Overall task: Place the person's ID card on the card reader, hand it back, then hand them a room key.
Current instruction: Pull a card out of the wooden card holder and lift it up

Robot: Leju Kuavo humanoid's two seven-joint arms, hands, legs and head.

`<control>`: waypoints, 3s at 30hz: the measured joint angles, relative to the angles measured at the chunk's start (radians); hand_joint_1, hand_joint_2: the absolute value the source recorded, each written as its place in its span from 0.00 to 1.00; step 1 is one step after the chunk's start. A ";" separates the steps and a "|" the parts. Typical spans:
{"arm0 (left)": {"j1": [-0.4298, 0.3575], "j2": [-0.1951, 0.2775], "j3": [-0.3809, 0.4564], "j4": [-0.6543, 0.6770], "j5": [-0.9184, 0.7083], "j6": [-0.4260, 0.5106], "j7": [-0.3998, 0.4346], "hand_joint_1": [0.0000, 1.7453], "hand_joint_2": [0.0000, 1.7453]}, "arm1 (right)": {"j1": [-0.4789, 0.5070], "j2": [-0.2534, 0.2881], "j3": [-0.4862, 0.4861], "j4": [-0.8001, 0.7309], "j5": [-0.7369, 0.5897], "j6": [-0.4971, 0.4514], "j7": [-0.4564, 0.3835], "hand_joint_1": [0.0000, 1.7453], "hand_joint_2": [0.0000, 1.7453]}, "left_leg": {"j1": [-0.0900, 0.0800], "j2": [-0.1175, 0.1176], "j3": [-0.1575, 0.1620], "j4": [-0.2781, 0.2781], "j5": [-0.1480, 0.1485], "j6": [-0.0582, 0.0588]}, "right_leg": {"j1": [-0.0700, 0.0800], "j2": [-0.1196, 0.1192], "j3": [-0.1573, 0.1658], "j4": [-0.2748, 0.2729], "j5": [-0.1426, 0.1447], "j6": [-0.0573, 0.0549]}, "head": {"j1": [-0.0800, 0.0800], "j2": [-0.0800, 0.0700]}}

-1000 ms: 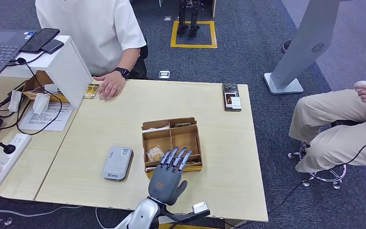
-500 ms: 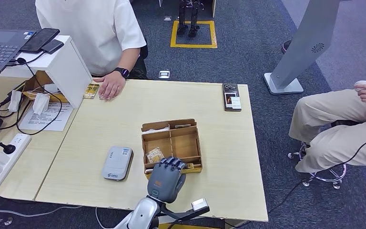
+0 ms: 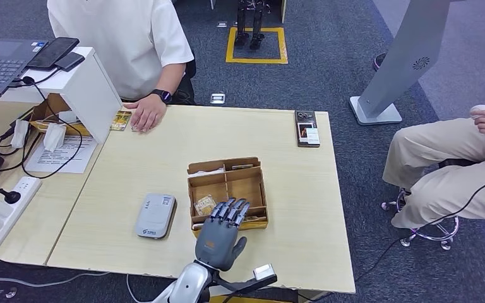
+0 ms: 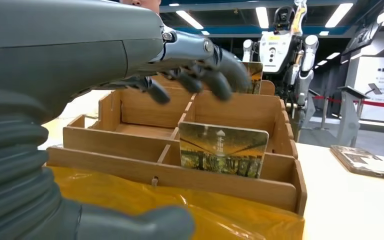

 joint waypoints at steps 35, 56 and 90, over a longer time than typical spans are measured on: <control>0.025 -0.005 0.042 -0.054 -0.022 0.003 -0.029 0.26 1.00 | 0.000 0.000 0.000 0.000 0.000 -0.001 -0.003 0.00 1.00 | 0.000 0.000 0.000 0.000 0.000 0.000 | 0.000 0.000 0.000 0.000 0.000 0.000 | 0.000 0.000; 0.026 -0.006 0.049 -0.053 -0.021 0.003 -0.046 1.00 1.00 | 0.000 0.000 0.000 0.000 0.004 0.000 -0.004 0.00 1.00 | 0.000 0.000 0.000 0.000 0.000 0.000 | 0.000 0.000 0.000 0.000 0.000 0.000 | 0.000 0.000; 0.039 -0.007 0.065 -0.082 0.011 0.003 -0.102 0.00 1.00 | 0.000 0.000 0.000 0.000 0.004 -0.005 -0.003 0.00 1.00 | 0.000 0.000 0.000 0.000 0.000 0.000 | 0.000 0.000 0.000 0.000 0.000 0.000 | 0.000 0.000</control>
